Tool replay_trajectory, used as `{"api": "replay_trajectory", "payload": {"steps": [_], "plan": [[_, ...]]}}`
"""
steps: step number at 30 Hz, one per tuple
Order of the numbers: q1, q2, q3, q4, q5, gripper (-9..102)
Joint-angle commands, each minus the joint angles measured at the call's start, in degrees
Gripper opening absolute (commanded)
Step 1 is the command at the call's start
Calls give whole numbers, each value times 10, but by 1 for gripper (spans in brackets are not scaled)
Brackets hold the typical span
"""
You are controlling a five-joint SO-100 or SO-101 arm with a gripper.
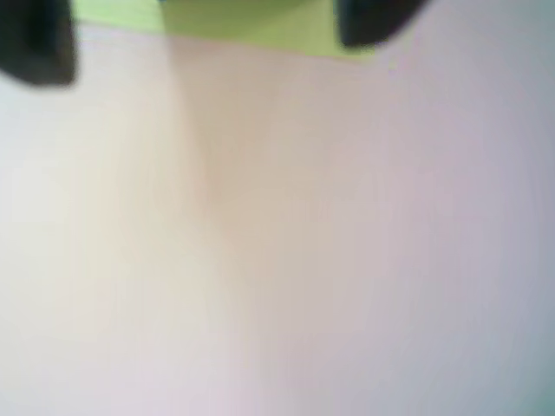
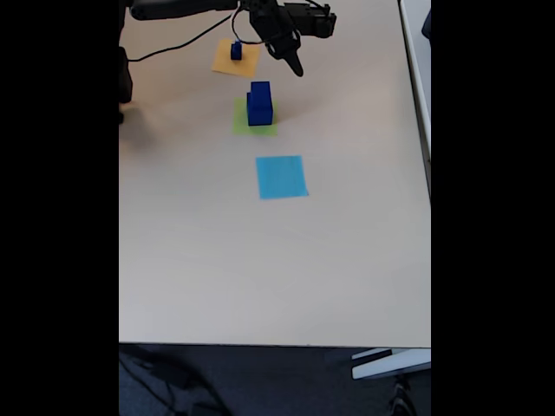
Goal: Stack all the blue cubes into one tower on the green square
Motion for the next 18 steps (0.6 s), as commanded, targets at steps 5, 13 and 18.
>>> {"api": "replay_trajectory", "payload": {"steps": [5, 13, 18], "plan": [[-70, 20, -18, 7, 114, 20], [-155, 61, 50, 34, 262, 16], [-184, 76, 76, 38, 306, 14]]}}
